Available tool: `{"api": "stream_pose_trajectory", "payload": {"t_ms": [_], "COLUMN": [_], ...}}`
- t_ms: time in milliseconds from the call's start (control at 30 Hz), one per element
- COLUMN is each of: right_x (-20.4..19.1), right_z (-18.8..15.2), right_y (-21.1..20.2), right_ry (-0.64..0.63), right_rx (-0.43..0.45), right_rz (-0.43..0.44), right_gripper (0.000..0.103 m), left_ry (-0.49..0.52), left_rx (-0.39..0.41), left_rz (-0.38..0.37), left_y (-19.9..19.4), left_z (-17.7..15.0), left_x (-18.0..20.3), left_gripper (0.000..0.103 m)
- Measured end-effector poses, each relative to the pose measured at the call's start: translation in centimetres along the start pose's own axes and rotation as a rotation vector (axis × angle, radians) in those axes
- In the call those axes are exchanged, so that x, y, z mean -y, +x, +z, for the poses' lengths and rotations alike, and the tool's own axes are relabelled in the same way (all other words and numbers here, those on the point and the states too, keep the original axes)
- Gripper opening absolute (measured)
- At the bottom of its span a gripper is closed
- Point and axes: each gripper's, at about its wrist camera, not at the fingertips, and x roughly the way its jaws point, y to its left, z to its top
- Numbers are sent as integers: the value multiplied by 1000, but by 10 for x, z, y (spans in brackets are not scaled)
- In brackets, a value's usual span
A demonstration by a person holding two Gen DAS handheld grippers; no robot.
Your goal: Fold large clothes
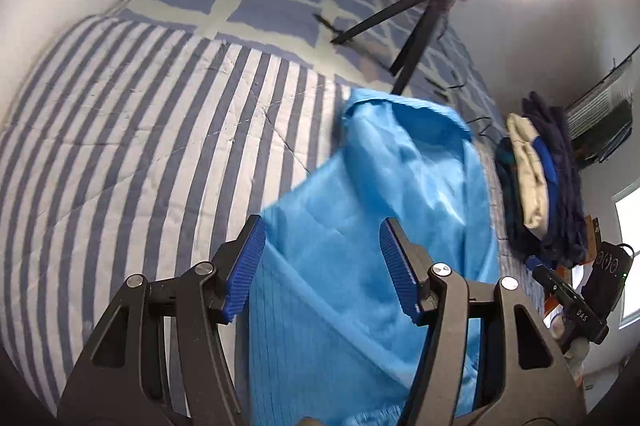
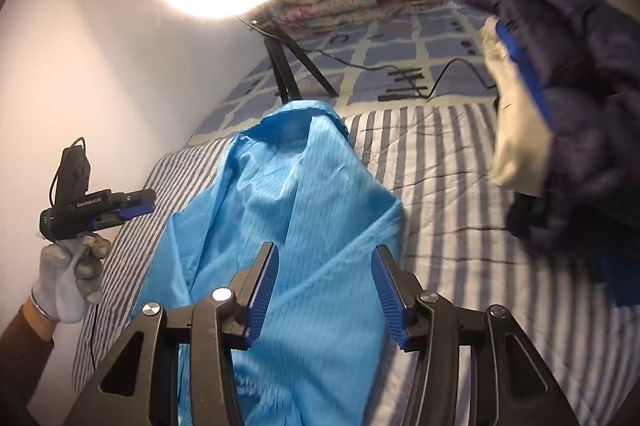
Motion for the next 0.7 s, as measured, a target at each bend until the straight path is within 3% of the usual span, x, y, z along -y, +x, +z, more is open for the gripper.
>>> {"api": "stream_pose_trajectory", "payload": {"t_ms": [100,267,433,467,500,567,667,700], "right_x": [3,14,30,33,34,35,28,27], "right_z": [7,15,20,21,21,20,18,17], "right_y": [21,48,69,74,80,90,96,97], "right_ry": [14,55,124,138,149,158,124,114], "right_rx": [-6,0,-1,-5,-10,-20,-5,-9], "right_rz": [10,0,17,29,38,37,0,-18], "right_gripper": [51,54,55,55,55,56,51,37], "left_ry": [12,-42,79,109,131,160,144,131], "left_rx": [-18,-61,-72,-70,-66,-58,-8,6], "left_rz": [51,11,93,113,131,154,166,165], "left_y": [24,52,71,74,76,81,79,77], "left_z": [7,15,22,22,20,16,11,10], "left_x": [-4,-9,12,18,22,27,26,26], "left_gripper": [61,61,60,52,32,10,4,2]}}
